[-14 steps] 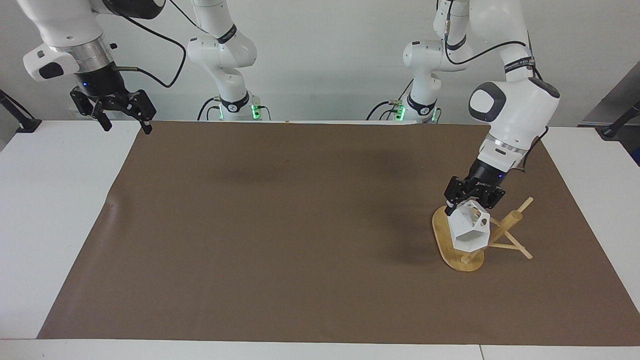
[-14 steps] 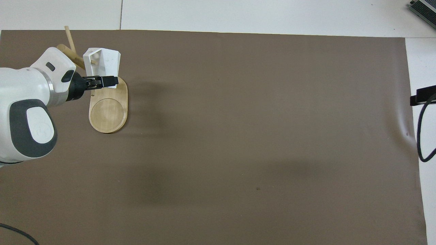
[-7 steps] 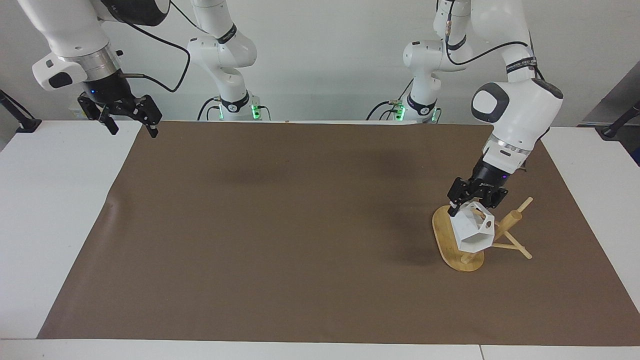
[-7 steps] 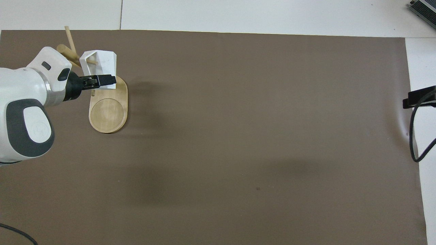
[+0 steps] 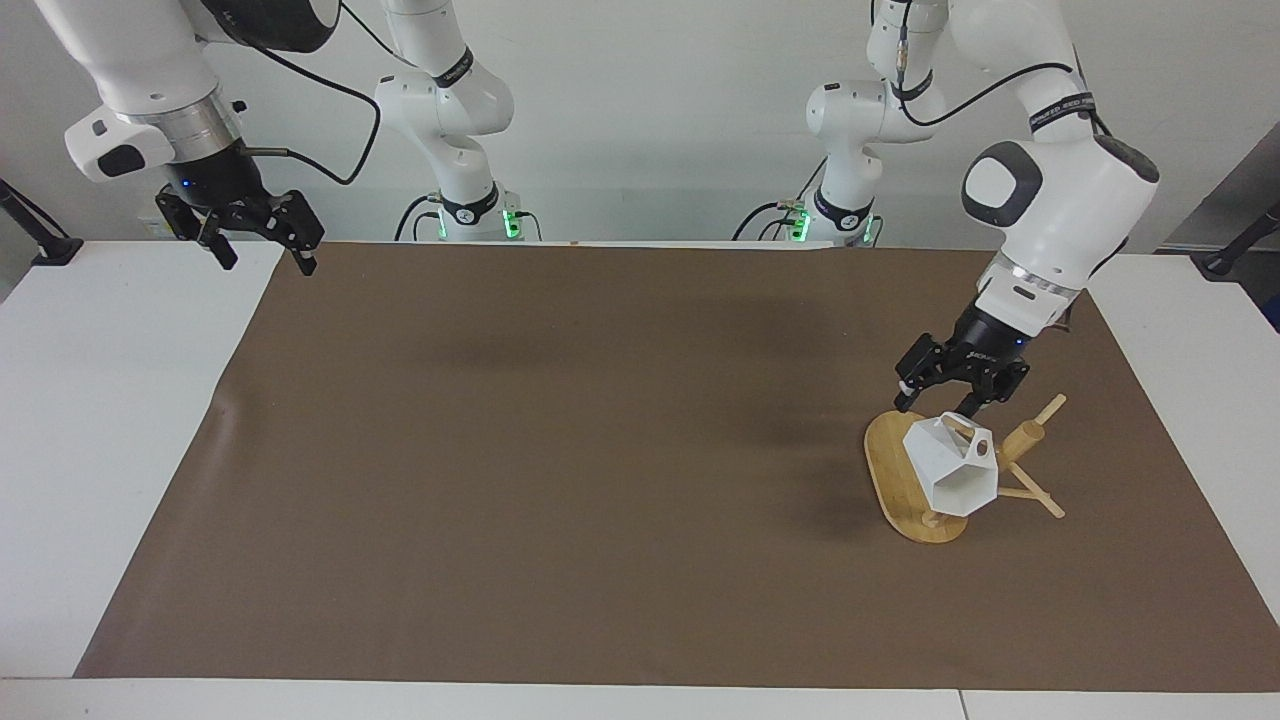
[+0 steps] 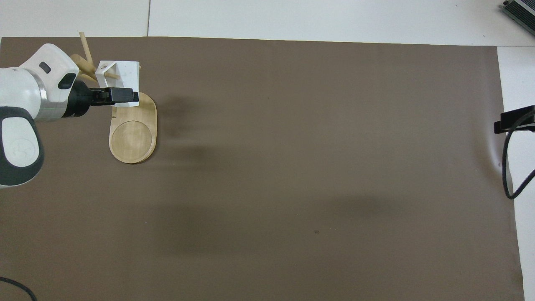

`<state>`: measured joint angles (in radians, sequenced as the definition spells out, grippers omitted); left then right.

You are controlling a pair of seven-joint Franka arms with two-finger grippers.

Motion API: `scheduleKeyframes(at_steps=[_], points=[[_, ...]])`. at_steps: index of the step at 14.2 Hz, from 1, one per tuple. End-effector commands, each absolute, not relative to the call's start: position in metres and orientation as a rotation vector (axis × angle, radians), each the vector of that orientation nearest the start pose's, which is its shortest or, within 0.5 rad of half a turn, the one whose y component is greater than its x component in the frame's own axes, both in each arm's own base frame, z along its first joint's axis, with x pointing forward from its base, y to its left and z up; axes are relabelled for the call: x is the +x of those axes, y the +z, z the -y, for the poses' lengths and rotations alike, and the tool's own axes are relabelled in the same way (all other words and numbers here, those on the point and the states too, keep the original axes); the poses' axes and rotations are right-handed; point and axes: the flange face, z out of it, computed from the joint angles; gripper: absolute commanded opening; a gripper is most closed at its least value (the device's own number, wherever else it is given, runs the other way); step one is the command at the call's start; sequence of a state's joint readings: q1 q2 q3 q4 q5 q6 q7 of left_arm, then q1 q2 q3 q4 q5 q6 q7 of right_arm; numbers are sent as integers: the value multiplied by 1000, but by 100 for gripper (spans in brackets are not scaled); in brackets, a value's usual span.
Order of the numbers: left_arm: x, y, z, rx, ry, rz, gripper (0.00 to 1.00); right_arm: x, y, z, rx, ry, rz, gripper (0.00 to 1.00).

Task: Hang cup on rack
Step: 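Open the left gripper and pull it back from the cup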

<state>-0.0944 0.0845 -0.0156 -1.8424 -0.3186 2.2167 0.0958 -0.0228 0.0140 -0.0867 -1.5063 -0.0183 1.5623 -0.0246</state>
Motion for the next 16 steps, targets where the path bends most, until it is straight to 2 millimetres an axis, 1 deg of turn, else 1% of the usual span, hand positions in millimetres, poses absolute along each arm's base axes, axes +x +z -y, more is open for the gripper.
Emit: scheduleKeyframes(at_steps=[1, 3, 6, 7, 8, 9, 11, 13, 14, 16], points=[[590, 551, 68, -3327, -385, -163, 100, 550, 646, 61, -3141, -48, -159, 100], [570, 572, 63, -3233, -314, -243, 100, 550, 646, 61, -3141, -48, -159, 100], [544, 584, 62, -3183, -147, -293, 100, 550, 646, 61, -3141, -48, -159, 100], [539, 586, 65, -3159, -112, -316, 100, 550, 646, 61, -3141, -48, -159, 100], [535, 592, 67, -3151, -92, -326, 100, 550, 646, 61, -3141, -48, -159, 100], [533, 601, 69, -3147, -51, -335, 100, 550, 646, 61, -3141, -48, -159, 100], [538, 623, 69, -3081, -13, -359, 100, 550, 646, 61, -3141, -48, -159, 100], [537, 635, 72, -3068, 27, -376, 100, 550, 646, 61, -3141, -48, -159, 100], [537, 635, 72, -3077, 53, -374, 100, 550, 646, 61, -3141, -48, -159, 100], [538, 641, 74, -3083, 23, -370, 100, 550, 646, 61, -3141, -48, -159, 100]])
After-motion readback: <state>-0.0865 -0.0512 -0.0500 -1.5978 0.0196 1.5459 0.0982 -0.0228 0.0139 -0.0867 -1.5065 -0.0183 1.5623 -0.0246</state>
